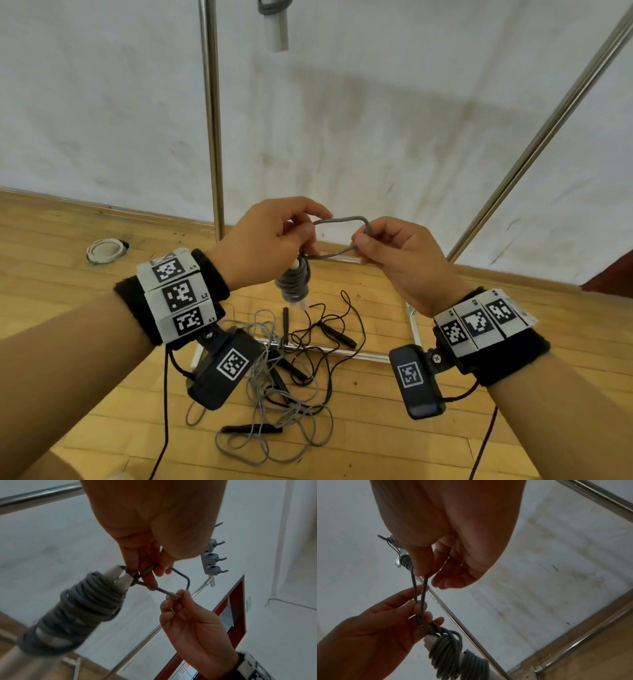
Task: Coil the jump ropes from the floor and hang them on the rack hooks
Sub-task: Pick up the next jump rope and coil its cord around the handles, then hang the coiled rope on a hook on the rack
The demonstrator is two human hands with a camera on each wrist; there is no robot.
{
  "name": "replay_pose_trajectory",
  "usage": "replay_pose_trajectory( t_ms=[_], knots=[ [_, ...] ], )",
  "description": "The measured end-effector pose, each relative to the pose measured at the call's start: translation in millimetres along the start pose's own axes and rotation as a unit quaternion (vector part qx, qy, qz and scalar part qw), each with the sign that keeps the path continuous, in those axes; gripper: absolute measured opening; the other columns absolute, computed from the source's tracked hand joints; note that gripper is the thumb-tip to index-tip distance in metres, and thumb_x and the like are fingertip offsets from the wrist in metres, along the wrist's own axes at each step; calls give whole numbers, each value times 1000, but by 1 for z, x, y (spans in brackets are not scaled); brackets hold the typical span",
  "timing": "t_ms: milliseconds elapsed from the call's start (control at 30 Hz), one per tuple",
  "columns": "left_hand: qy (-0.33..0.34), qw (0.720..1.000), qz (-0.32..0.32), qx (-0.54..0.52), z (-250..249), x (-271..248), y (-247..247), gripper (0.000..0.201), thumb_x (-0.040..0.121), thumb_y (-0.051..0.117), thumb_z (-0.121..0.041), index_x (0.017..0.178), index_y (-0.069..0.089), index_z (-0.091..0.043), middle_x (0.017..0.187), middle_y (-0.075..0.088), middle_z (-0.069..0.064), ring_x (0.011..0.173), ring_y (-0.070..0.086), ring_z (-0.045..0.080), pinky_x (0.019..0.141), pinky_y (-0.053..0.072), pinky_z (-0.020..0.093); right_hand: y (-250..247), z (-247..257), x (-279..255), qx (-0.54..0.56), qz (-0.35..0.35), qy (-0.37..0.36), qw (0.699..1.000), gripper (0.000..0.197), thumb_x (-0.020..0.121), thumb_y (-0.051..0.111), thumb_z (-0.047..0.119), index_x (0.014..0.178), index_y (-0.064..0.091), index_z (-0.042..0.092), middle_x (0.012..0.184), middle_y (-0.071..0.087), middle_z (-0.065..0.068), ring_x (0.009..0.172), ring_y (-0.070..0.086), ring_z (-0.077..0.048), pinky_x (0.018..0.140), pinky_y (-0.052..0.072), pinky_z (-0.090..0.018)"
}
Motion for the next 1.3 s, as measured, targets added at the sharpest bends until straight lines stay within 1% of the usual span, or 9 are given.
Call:
replay_pose_trajectory(
  t_ms=[100, 167, 300, 400, 533, 667, 933, 1133, 1300],
  knots=[
    [15, 999, 27, 13, -16, 12, -7, 18, 96, 59, -16, 105, 71, -27, 78, 74, -1, 77, 73, 14, 77, 60, 44, 0, 14, 9, 39, 12, 0, 999, 23, 89, 60, 20, 102, 63, 2, 99, 74, -14, 96, 70, -28, 75, 56, -30],
    [32, 999, 35, 22, -32, 23, -15, 8, 94, 64, -25, 95, 72, -24, 73, 73, 0, 72, 73, 18, 75, 59, 47, 1, 31, 16, 63, 10, -10, 998, 20, 93, 57, 18, 104, 59, 1, 95, 74, -14, 92, 72, -30, 71, 57, -31],
    [49, 998, 5, 25, -64, 53, -41, 11, 94, 64, -20, 89, 72, -15, 73, 74, -3, 70, 73, 10, 72, 60, 43, -5, 68, 34, 47, -19, -36, 998, 11, 101, 50, 13, 103, 59, 8, 79, 68, -7, 81, 70, -26, 67, 57, -32],
    [56, 998, -35, -1, -88, 75, -63, 8, 95, 63, -15, 96, 71, -12, 72, 73, 1, 69, 74, 15, 72, 61, 44, -10, 104, 51, 22, -16, -56, 998, 13, 98, 53, 6, 105, 62, 11, 76, 66, -2, 78, 68, -21, 68, 54, -30],
    [77, 994, -78, 8, -123, 103, -97, 6, 93, 64, -12, 91, 70, -13, 73, 74, 0, 69, 74, 11, 67, 62, 33, -18, 158, 78, -15, -20, -94, 995, 20, 92, 60, -1, 106, 66, 13, 81, 70, -3, 80, 71, -21, 69, 55, -28],
    [100, 985, -136, 20, -163, 133, -138, 6, 90, 68, -15, 88, 73, -14, 72, 75, 0, 70, 73, 8, 61, 57, 21, -25, 218, 113, -34, -83, -147, 985, 16, 86, 69, -1, 100, 68, 8, 83, 76, -10, 77, 74, -24, 65, 56, -25],
    [128, 964, -234, -5, -229, 188, -196, 12, 90, 65, -13, 83, 75, -12, 73, 75, 2, 68, 74, 11, 59, 60, 24, -18, 311, 184, -83, -175, -257, 947, 15, 87, 70, 5, 91, 66, 19, 78, 74, -4, 69, 73, -12, 56, 53, -19],
    [116, 951, -284, 38, -233, 218, -208, 18, 85, 64, -10, 72, 76, -15, 66, 74, 3, 63, 73, 12, 58, 59, 27, -12, 318, 230, -159, -220, -255, 928, 11, 92, 62, 11, 100, 63, 18, 86, 72, 0, 72, 70, -6, 66, 55, -25],
    [93, 959, -257, 78, -205, 225, -191, 15, 88, 65, -16, 77, 73, -19, 70, 75, 1, 65, 72, 7, 65, 59, 30, -11, 285, 236, -188, -216, -218, 933, 15, 93, 58, 8, 100, 58, 22, 89, 69, 0, 76, 70, -9, 65, 48, -18]
  ],
)
Point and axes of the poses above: each hand's wrist, its own x-axis towards the middle knuckle, its own y-axis out of the palm, z = x × y, the point moved 3 cm from there along x, towards the middle knuckle
